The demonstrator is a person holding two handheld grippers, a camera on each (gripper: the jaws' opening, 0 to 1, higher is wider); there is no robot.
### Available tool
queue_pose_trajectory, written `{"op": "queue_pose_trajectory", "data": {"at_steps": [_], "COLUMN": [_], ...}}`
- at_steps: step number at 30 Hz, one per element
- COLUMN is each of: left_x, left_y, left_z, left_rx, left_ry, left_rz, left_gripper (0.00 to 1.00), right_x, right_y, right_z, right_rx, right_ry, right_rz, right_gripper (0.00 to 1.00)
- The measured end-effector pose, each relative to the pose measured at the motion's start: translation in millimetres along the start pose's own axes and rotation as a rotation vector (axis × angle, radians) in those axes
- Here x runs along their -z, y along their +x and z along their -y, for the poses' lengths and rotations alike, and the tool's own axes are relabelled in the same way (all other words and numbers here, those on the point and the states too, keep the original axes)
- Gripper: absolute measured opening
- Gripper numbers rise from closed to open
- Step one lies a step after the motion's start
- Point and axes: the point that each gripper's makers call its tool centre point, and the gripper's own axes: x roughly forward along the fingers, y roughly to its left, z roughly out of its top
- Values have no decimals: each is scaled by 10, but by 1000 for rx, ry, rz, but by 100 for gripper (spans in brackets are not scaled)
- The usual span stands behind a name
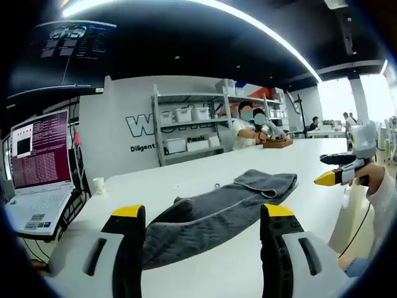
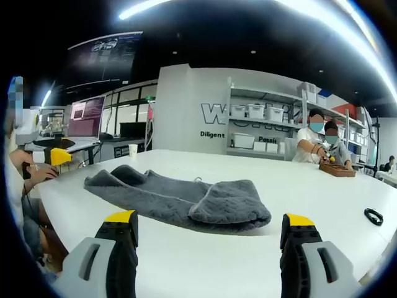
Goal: Open the folded towel by lifting each exposed corner and separating the folded layers until the towel lies flat within the target outline without major curled edges
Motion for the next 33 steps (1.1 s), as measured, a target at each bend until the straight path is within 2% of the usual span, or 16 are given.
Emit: {"op": "queue_pose_trajectory", "data": {"at_steps": [6, 9, 12, 17, 22, 28, 30, 33], "left_x": [-23, -1, 39, 105, 150, 210, 231, 237], "left_y": [83, 77, 47, 19, 5, 0, -2, -13], "left_z": [176, 322, 365, 371, 362, 351, 351, 347], "left_rx": [29, 73, 72, 41, 43, 47, 49, 49], "left_ry": [14, 10, 5, 41, 27, 20, 19, 17], "left_rz": [-18, -10, -19, -40, -45, -60, -66, -65], "left_gripper": [84, 89, 92, 99, 99, 99, 99, 99], "right_x": [-67, -87, -78, -26, 45, 80, 74, 92], "right_y": [31, 26, 20, 32, 54, 190, 252, 400], "right_z": [35, 87, 116, 111, 23, 42, 56, 65], "right_rx": [-9, -4, -1, -14, -49, -57, -59, -79], "right_ry": [-28, -42, -51, -84, -197, -327, -366, -405], "right_rz": [0, -2, -4, -27, -62, -98, -97, -99], "right_gripper": [97, 97, 97, 97, 96, 93, 90, 80]}}
